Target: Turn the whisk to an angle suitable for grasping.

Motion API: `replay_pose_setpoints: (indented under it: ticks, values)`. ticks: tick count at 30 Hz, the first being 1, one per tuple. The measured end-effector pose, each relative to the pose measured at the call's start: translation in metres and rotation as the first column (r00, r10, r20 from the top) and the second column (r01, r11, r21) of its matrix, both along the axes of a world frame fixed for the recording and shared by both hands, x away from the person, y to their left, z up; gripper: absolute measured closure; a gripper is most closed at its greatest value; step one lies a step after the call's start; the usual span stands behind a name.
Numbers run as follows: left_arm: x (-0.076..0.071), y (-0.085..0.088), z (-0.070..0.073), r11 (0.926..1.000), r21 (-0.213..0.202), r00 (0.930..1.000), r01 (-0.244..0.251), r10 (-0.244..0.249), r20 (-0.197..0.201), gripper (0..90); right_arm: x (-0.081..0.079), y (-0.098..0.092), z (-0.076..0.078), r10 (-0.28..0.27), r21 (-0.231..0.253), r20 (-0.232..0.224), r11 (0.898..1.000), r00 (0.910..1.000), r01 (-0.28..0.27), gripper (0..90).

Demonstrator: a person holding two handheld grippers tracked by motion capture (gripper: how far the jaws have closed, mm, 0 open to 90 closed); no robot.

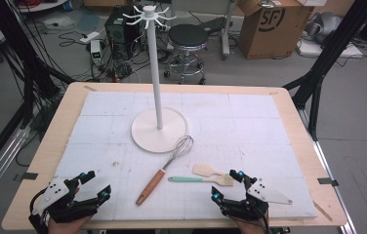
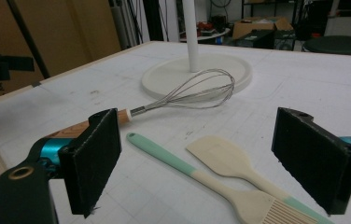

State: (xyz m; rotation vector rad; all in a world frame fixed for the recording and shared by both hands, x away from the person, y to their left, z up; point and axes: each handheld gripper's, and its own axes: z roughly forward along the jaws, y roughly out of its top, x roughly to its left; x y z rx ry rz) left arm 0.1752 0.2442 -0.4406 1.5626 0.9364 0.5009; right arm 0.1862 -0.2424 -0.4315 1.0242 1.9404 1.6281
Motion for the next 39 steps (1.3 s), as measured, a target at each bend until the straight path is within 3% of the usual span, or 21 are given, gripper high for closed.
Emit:
replay_pose_setpoints:
  ticks: [12,13,14,15,18,22,26,31,33,35,39]
  values:
    - [-0.002,0.001,0.0,0.9999,0.008,1.0,-0.008,0.008,0.001,21.2,0.0,0.004,0.003,0.013,0.004,0.009,1.0,0.9999,-0.013,17.1]
    - [-0.002,0.001,0.0,0.9999,0.009,1.0,-0.01,0.01,0.0,21.2,0.0,0.004,0.004,0.016,0.005,0.009,1.0,0.9998,-0.016,22.7]
    - [-0.003,0.001,0.0,0.9999,0.012,0.9999,-0.011,0.011,-0.001,21.2,0.0,0.004,0.004,0.016,0.005,0.009,1.0,0.9998,-0.016,22.7]
    - [-0.003,0.001,0.0,0.9998,0.016,0.9999,-0.013,0.013,-0.003,21.2,-0.001,0.005,0.007,0.03,0.016,0.003,0.999,0.9995,-0.03,43.7]
    - [-0.006,0.002,0.0,0.9997,0.013,0.9998,-0.019,0.019,0.003,21.2,-0.001,0.009,0.012,0.05,-0.005,-0.022,0.999,0.9985,-0.05,66.7]
    - [-0.007,0.004,0.0,0.9996,0.009,0.9997,-0.025,0.025,0.004,21.2,0.001,0.021,0.016,0.109,-0.039,-0.048,0.993,0.9928,-0.111,82.2]
    - [-0.008,0.006,0.003,0.9993,0.032,0.9997,-0.021,0.021,0.017,21.3,0.004,0.033,0.016,0.164,-0.056,-0.092,0.984,0.9822,-0.169,85.6]
    - [-0.009,0.008,0.004,0.9995,0.021,0.9995,-0.025,0.024,0.021,21.3,0.012,0.051,0.015,0.264,-0.051,-0.163,0.96,0.9508,-0.275,89.5]
    - [-0.009,0.008,0.004,0.9994,0.022,0.9995,-0.026,0.025,0.019,21.3,0.016,0.06,0.014,0.311,-0.046,-0.195,0.944,0.9301,-0.326,89.5]
    - [-0.008,0.008,0.003,0.9994,0.025,0.9995,-0.026,0.025,0.017,21.3,0.021,0.073,0.013,0.366,-0.038,-0.24,0.922,0.8993,-0.385,89.5]
    - [-0.008,0.007,0.003,0.9994,0.026,0.9996,-0.022,0.021,0.018,21.3,0.033,0.104,0.005,0.449,-0.026,-0.341,0.874,0.826,-0.486,89.5]
